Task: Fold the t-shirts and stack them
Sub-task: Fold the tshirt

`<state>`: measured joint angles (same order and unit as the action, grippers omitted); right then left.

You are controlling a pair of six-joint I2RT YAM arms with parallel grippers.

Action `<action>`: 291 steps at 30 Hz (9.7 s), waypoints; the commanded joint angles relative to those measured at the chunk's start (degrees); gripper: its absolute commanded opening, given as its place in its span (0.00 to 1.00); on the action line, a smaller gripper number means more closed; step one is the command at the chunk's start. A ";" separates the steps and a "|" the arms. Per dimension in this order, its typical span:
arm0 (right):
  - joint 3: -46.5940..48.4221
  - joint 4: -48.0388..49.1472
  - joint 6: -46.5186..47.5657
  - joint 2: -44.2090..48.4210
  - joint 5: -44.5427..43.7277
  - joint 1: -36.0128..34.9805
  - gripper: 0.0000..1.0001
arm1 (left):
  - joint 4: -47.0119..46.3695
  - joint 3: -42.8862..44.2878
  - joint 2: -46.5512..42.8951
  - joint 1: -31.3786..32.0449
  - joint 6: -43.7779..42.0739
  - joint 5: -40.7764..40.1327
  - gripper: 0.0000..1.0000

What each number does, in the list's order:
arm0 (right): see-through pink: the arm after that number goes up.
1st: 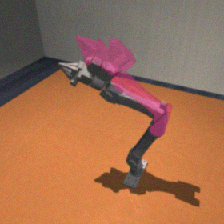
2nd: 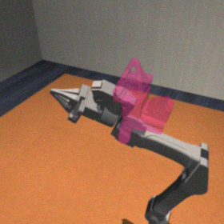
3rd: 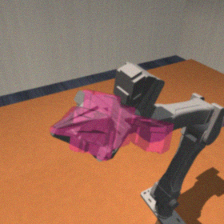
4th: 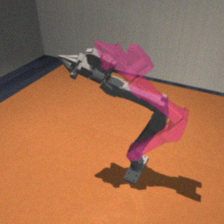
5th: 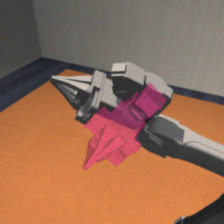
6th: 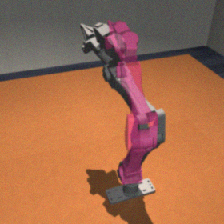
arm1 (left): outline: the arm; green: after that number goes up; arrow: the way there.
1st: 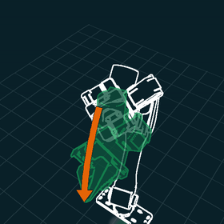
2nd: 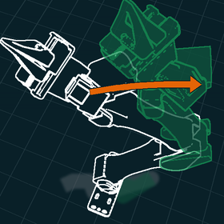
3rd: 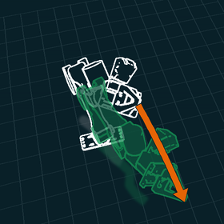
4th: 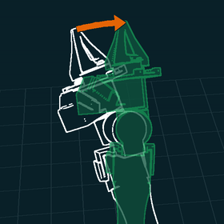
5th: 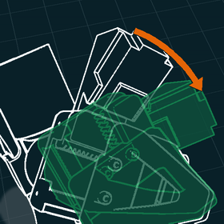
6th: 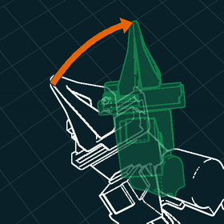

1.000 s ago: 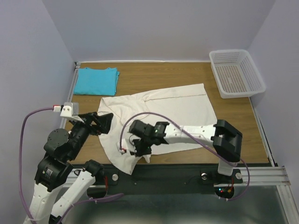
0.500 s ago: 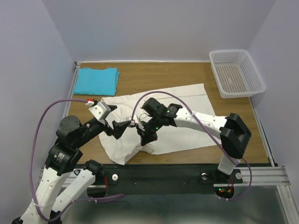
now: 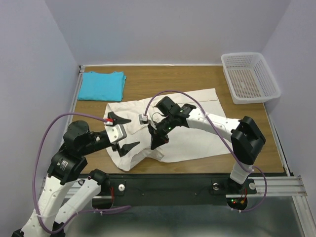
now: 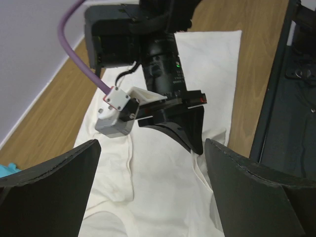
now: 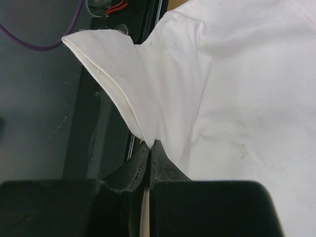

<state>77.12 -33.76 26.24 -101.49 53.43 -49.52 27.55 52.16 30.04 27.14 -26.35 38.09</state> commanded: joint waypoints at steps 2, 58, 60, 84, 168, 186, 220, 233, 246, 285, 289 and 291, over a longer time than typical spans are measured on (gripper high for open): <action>2.77 2.73 -1.19 0.68 2.91 0.74 0.00 | 3.30 -0.83 1.42 -0.24 -6.26 6.56 0.99; 4.79 3.70 -4.18 2.09 5.54 5.75 0.01 | 22.62 15.60 26.65 9.86 -4.24 -13.65 0.74; 5.05 3.70 -4.18 2.00 5.63 5.75 0.00 | 25.18 15.08 27.35 11.09 -5.38 -15.67 0.74; 4.35 3.88 -4.44 2.44 5.29 5.75 0.20 | 22.28 10.68 27.62 13.73 -7.31 -21.57 0.00; -28.35 -30.40 55.85 35.31 -32.61 53.65 0.01 | 24.13 10.85 19.18 14.52 -7.75 -18.40 0.00; -18.50 -24.87 50.05 27.49 -25.93 62.16 0.01 | 25.27 9.01 20.58 14.44 -8.90 -20.86 0.00; -14.11 -23.11 48.82 17.30 -20.74 63.93 0.01 | 20.09 6.02 18.74 11.89 -8.46 -35.35 0.00; -9.54 -23.02 47.33 12.82 -18.36 63.49 0.01 | 17.28 5.41 20.49 10.04 -10.39 -40.54 0.00; -4.00 -22.67 45.39 8.33 -17.48 62.53 0.00 | 13.14 5.23 24.10 8.20 -14.08 -44.06 0.00; 0.40 -20.47 43.19 1.56 -19.94 60.06 0.00 | 0.66 4.70 32.97 6.53 -19.00 -50.39 0.00; 0.57 -19.68 42.32 0.77 -20.47 59.80 0.01 | 0.14 4.97 33.50 6.35 -19.18 -50.48 0.00; 0.75 -19.42 41.79 0.33 -20.73 59.54 0.01 | -0.30 5.14 33.77 6.18 -19.27 -50.48 0.00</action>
<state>75.22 -55.13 69.19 -100.55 33.17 10.76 29.74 56.90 63.79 33.87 -44.71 -11.25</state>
